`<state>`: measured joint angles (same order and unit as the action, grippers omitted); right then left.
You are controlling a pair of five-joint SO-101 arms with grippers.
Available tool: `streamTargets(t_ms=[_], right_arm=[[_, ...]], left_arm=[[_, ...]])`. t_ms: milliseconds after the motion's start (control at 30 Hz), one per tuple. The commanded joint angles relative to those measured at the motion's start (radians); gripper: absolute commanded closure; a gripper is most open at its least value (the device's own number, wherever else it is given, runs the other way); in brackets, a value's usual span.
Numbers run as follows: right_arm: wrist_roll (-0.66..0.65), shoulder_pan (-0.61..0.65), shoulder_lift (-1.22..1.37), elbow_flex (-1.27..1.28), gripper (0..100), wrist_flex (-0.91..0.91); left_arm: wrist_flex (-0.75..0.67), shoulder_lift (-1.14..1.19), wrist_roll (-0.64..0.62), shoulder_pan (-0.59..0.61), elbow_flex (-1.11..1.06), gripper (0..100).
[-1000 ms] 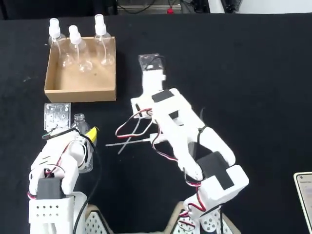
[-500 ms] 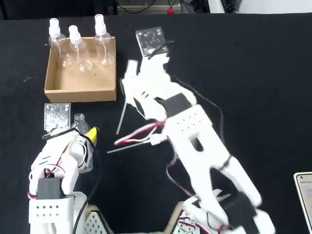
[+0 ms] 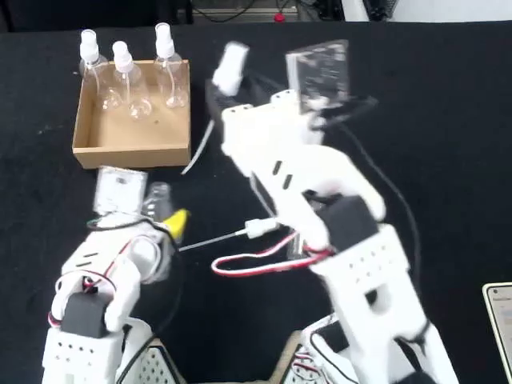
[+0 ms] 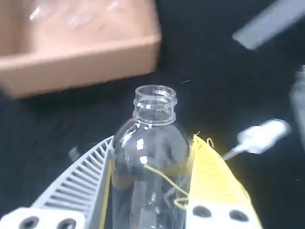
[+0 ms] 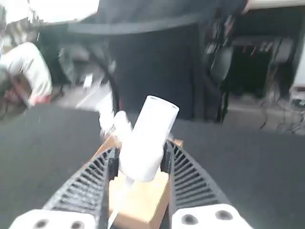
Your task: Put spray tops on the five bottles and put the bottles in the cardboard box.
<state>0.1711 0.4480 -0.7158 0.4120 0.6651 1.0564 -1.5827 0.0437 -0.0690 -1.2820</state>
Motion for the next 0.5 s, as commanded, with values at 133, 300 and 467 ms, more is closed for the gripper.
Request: streamTargets(t_ms=[133, 300, 467], right_arm=[[0.0, -0.074, -0.14, -0.045, 95.9, 0.008], [-0.006, -0.029, -0.191, -0.041, 95.9, 0.104], [-0.006, -0.025, -0.193, -0.039, 95.9, 0.193]], left_arm=[[-0.002, -0.012, 0.034, -0.249, 0.127, 88], [-0.002, -0.012, 0.034, -0.262, 0.116, 88], [0.0, -0.012, 0.034, -0.257, 0.114, 88]])
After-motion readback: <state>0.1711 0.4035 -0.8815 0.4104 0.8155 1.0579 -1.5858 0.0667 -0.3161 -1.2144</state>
